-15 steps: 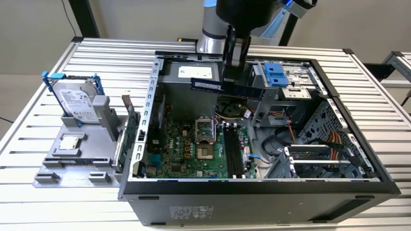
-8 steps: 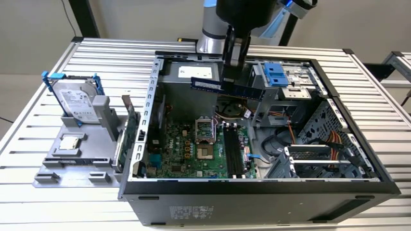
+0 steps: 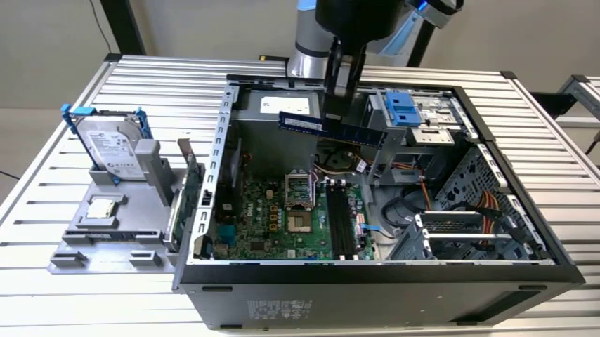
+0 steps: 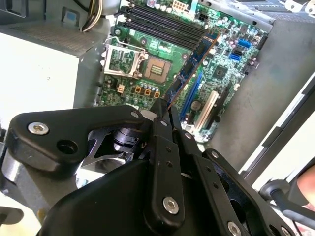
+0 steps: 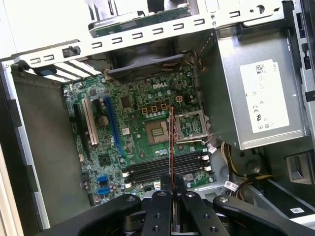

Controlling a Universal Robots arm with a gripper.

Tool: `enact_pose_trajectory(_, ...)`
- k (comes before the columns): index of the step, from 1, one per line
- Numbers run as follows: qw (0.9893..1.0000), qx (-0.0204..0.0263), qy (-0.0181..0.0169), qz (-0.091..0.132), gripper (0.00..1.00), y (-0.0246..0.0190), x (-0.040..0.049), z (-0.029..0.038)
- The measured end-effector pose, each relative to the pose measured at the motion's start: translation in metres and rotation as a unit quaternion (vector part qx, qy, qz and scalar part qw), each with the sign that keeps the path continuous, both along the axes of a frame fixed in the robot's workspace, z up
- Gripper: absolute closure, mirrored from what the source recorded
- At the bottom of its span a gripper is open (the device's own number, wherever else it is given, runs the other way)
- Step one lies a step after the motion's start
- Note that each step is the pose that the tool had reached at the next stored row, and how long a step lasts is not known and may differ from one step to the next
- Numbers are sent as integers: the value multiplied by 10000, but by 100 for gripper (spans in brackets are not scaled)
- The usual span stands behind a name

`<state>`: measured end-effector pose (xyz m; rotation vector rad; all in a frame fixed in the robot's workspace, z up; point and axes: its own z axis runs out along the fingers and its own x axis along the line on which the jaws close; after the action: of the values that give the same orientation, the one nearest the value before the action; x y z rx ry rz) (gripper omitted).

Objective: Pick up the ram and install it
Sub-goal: 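Insert the ram into the slot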

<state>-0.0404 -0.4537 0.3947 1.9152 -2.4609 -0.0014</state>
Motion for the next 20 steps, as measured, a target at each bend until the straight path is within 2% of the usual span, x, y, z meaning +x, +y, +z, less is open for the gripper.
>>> enact_pose_trajectory(20, 9992, 0, 0, -397, 100, 0, 0, 0)
